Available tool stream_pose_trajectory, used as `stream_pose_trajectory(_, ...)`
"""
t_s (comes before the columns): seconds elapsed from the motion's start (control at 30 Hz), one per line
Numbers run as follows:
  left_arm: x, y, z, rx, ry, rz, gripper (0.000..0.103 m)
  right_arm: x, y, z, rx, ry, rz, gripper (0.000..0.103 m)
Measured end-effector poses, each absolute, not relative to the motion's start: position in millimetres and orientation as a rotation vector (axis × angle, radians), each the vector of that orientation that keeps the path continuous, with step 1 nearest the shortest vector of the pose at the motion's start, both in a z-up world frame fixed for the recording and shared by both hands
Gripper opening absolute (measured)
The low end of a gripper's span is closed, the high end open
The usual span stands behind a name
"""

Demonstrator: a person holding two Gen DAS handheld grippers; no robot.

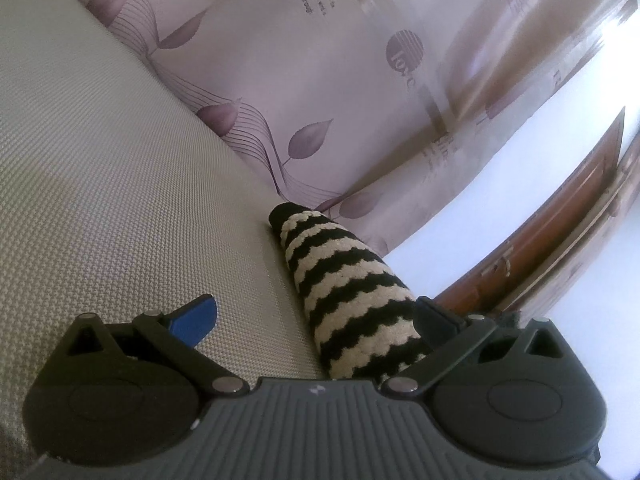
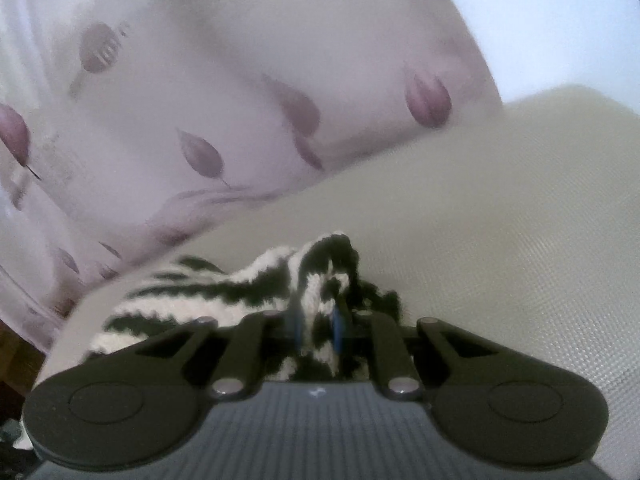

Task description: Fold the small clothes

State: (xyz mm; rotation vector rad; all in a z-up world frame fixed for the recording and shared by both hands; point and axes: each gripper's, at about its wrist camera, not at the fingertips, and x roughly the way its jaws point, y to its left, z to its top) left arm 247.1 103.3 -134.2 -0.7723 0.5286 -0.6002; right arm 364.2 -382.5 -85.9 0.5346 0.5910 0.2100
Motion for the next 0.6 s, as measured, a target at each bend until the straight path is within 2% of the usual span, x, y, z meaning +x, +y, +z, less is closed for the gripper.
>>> stream_pose_trajectory(0.23,248,103,-136,-0.753,0.535,-0.602,0.103,358,-399,-95,0.623,0.557,0.226,0.018)
stream_pose_trajectory(0.43,247,101,-134,-0.744,0.537,-0.600,0.103,309,-405,-62,0.602,0.440,0.264,0.021)
stream_pose_trajectory(0.6,247,100,-133,-0.739,0.539,-0.600,0.103,284,-397,-67,0.592,0.550,0.366,0.023)
